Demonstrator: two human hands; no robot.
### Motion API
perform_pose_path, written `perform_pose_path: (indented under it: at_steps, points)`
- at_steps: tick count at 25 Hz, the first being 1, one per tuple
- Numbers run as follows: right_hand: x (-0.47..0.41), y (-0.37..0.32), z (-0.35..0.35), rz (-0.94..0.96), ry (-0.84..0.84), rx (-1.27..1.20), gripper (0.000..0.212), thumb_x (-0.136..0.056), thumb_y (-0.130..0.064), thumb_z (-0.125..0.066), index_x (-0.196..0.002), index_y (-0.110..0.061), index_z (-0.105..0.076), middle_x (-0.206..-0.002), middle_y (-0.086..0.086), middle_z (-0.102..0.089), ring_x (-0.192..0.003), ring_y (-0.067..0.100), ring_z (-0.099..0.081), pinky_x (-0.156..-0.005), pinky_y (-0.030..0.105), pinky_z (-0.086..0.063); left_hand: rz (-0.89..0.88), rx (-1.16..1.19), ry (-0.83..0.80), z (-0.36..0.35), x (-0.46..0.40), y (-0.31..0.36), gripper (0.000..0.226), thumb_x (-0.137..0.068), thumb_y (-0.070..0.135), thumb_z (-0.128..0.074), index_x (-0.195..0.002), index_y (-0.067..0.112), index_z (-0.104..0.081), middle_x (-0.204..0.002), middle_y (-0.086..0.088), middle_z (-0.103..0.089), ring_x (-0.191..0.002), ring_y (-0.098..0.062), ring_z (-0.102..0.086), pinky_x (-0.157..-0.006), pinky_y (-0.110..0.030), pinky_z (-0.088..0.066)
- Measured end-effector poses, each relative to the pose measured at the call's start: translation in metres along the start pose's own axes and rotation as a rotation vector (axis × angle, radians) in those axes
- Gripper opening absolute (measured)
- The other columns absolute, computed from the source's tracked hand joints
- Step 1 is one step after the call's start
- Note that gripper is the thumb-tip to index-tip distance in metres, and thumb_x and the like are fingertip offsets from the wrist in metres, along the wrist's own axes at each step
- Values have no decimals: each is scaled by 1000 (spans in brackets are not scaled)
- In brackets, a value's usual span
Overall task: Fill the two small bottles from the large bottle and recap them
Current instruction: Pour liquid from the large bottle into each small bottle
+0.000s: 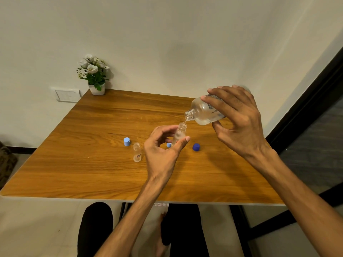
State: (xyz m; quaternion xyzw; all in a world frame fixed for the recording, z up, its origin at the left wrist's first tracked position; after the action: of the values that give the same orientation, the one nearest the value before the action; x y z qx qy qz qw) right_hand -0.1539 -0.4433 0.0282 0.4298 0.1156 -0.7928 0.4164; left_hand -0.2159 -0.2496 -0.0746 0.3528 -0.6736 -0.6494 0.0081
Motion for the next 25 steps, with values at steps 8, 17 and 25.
perform_pose_path:
  at_steps: [8, 17, 25]
  points:
    - [5, -1, -3, -1, -19, -7, 57, -84, -7, -76, -140, -9, -67, -144, 14, -66, -136, 37, -59, -117, 57, -42, -13, 2, 1, 1, 1, 6, 40, -73, 13, -95, -105, 28, -75, -104, 0, -77, -94, -13, -72, -74, -23, -56]
    - [6, -1, -3, -6, -21, -5, 56, -84, -8, -74, -140, -9, -67, -144, 14, -66, -137, 36, -59, -118, 56, -42, -10, -5, -3, -1, 2, 3, 39, -74, 13, -95, -106, 22, -76, -105, -2, -77, -95, -17, -73, -75, -27, -57]
    - [7, -1, -3, -4, -20, -6, 58, -83, -5, -77, -140, -10, -67, -144, 13, -66, -136, 36, -59, -117, 57, -42, -6, -4, -6, -2, 2, 1, 38, -73, 12, -95, -107, 16, -77, -105, -4, -77, -94, -17, -72, -74, -25, -55]
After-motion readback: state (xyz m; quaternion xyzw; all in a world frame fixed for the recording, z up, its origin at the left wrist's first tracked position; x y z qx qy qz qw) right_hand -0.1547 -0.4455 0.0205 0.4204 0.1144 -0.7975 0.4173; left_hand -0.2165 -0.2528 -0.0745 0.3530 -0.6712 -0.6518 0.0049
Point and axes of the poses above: each hand's wrist, its own x-axis away from the middle knuckle, its own z-axis out of the back of the hand, y = z × x, the point moved 3 cm from there along -x, towards the middle knuckle
